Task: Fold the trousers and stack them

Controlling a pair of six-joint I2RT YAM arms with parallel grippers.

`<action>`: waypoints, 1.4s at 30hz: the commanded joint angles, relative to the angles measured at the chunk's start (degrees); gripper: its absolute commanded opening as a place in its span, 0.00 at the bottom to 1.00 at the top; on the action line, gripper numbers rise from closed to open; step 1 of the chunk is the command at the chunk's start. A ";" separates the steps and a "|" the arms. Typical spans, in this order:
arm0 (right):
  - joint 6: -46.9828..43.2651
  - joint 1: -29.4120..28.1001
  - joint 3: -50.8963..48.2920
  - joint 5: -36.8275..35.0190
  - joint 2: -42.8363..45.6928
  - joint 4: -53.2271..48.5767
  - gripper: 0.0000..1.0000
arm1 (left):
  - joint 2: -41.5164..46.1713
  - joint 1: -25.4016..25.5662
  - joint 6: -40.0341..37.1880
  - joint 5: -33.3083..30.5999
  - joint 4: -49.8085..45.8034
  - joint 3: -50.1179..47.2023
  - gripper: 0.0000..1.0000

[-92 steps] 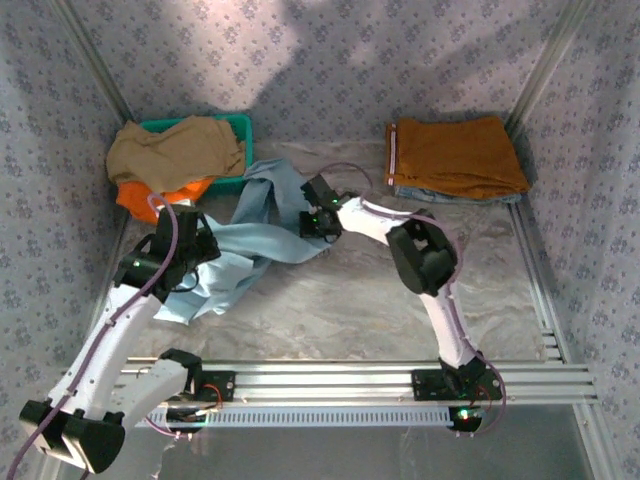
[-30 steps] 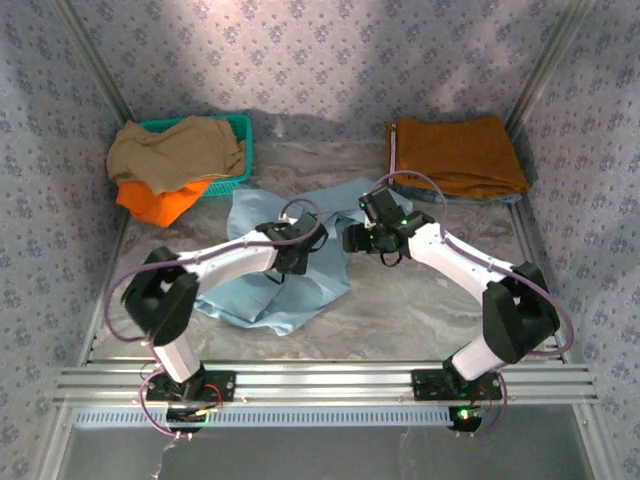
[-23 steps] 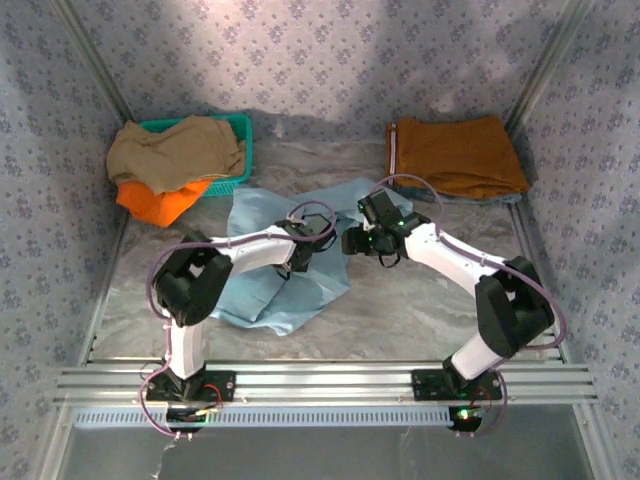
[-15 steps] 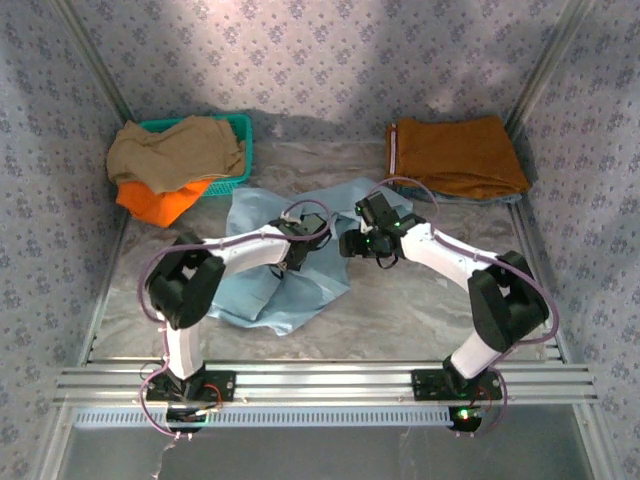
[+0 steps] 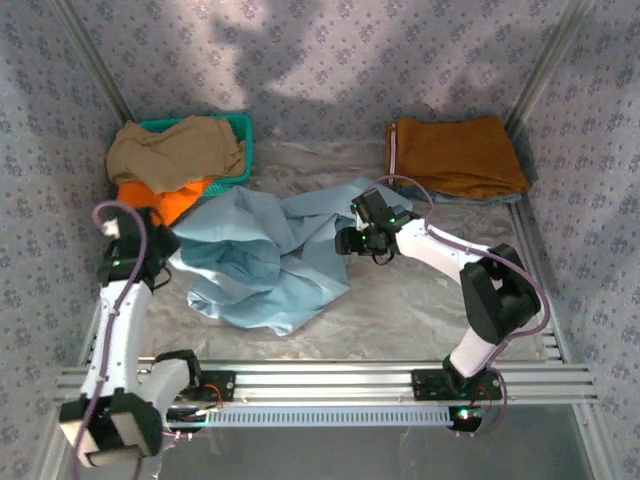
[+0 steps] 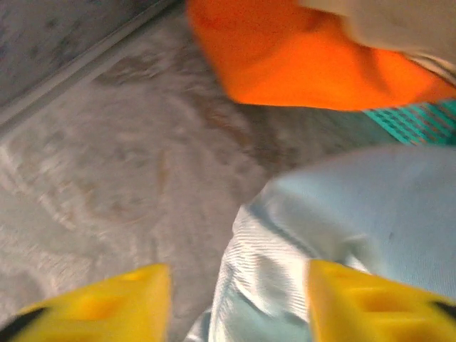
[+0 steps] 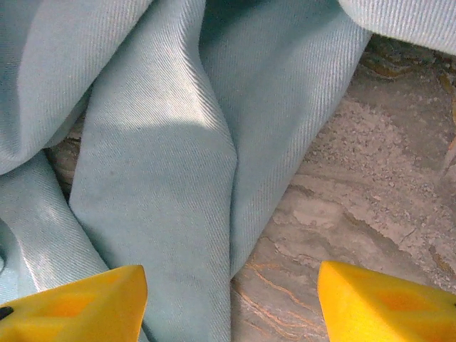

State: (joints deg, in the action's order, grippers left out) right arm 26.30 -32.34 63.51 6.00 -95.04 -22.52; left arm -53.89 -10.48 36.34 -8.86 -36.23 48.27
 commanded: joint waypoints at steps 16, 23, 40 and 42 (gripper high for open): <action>-0.29 0.70 1.33 -0.45 0.78 -2.40 0.66 | -16.98 41.87 1.30 -2.10 -3.07 9.88 0.71; -0.29 2.04 -0.55 0.74 1.50 -1.71 0.66 | -38.22 50.67 -0.40 -8.26 0.09 16.06 0.67; -0.30 3.19 -1.42 2.91 0.67 -0.15 0.66 | -45.87 53.11 -0.34 -28.66 -2.14 17.43 0.03; -0.32 3.12 -1.24 2.92 0.72 -0.25 0.66 | -43.37 53.10 -0.68 -29.19 -2.36 17.26 0.00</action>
State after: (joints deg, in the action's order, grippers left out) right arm 26.26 -29.47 62.48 8.05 -95.04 -22.61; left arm -101.89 42.54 35.86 -33.36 -37.52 65.98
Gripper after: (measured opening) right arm 0.658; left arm 0.044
